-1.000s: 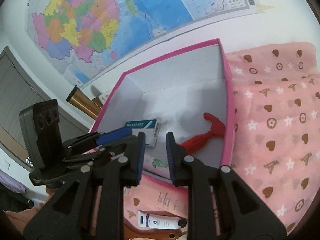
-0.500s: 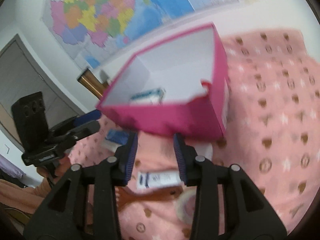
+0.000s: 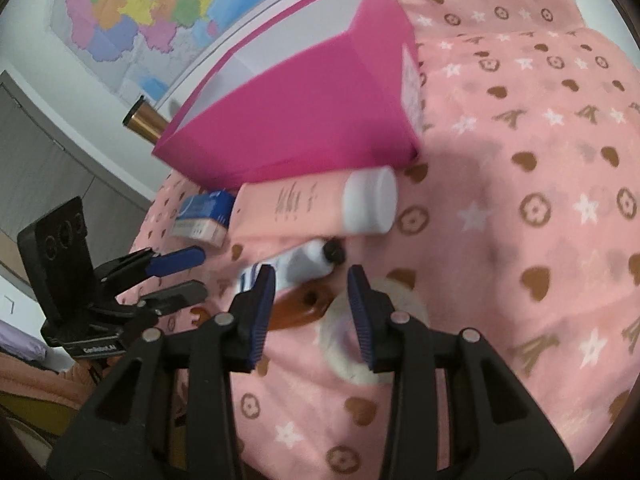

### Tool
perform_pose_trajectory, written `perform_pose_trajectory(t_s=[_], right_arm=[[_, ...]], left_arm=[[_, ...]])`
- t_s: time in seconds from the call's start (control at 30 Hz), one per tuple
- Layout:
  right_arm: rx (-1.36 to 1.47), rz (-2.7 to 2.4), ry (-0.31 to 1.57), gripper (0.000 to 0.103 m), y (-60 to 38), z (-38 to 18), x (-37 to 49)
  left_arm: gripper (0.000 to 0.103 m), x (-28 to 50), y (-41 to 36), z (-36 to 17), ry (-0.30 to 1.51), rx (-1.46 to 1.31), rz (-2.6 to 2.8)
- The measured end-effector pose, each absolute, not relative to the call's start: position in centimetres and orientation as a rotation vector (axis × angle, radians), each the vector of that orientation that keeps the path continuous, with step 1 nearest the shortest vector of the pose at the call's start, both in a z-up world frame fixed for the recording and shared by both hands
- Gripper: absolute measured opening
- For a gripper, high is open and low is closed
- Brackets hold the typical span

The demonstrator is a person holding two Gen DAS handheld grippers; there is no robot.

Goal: Organize rigid objects
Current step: 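Move the right gripper down to the brown wooden comb handle, then grasp the brown wooden comb with the right gripper and lift it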

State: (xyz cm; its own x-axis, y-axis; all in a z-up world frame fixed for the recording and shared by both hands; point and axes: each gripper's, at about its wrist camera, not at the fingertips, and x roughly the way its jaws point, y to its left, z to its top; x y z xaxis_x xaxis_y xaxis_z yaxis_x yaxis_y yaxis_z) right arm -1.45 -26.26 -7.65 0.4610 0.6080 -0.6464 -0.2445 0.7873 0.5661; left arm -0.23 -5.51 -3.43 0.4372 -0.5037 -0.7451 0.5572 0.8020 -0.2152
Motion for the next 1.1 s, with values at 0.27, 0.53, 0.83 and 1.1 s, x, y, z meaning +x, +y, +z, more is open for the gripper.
perform_pose_trajectory(t_s=[0.27, 0.53, 0.83, 1.1], right_arm=[[0.409, 0.662, 1.012, 0.039, -23.1, -8.3, -4.0], [0.489, 0.649, 1.034, 0.039, -22.9, -9.9, -3.8], [0.570, 0.628, 0.999, 0.040, -23.0, -10.1, -3.7], [0.576, 0.615, 0.997, 0.044, -22.5, -9.8, -3.9]], left_arm=[[0.050, -2.3, -7.0, -3.9, 0.912, 0.150, -0.752], [0.048, -2.1, -8.0, -5.4, 0.954, 0.204, -0.751], [0.020, -1.8, -8.9, -6.2, 0.942, 0.225, -0.748], [0.015, -2.0, -9.4, -6.0, 0.934, 0.153, -0.840]])
